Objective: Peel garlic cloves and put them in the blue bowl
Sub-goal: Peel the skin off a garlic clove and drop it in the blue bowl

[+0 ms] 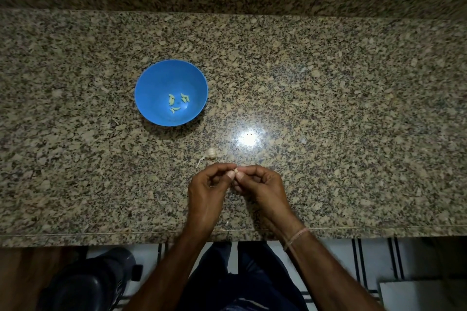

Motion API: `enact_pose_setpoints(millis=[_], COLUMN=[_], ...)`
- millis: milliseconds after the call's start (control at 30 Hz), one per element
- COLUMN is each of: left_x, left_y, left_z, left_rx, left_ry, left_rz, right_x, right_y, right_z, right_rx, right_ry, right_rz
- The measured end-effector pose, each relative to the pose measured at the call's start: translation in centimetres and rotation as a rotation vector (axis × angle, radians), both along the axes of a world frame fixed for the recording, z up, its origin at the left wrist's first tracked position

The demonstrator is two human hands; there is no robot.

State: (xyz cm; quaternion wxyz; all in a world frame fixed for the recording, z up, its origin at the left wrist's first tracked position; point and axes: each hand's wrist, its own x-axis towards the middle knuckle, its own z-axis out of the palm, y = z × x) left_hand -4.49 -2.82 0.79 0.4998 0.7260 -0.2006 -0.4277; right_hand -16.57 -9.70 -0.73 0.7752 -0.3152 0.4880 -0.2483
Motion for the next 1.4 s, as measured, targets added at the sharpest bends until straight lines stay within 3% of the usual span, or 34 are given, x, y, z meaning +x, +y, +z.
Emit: enact_pose_setpoints(millis=[167, 333, 567, 967, 1267, 1400], left_x=[0.1, 1.0, 1.5, 0.7, 1.0, 1.0], left_y=[-0.1, 0.2, 0.4, 0.0, -0.4, -0.4], left_z=[0.0, 0.4, -0.2, -0.5, -1.5, -0.8], left_rx=[-0.004, -0.014, 0.022, 0.085, 0.171, 0.108], left_ry=[0.027, -0.003, -0.166, -0.258, -0.237, -0.108], left_rz=[-0.004, -0.134, -0.199, -0.197, -0.104, -0.131], right_x=[-0.4, -1.2, -0.7, -0.5, -0.7, -0.7], right_y=[-0.1, -1.6, -0.6, -0.5, -0.5, -0.9], right_z=[0.0, -0.2, 0.1, 0.2, 0.6, 0.7], right_rx=[-0.121, -0.338, -0.109, 0.043, -0.127, -0.255], right_ry=[0.06, 0.156, 0.082, 0.014, 0.078, 0.168], right_rz=[0.053, 0.279, 0.087, 0.08, 0.152, 0.173])
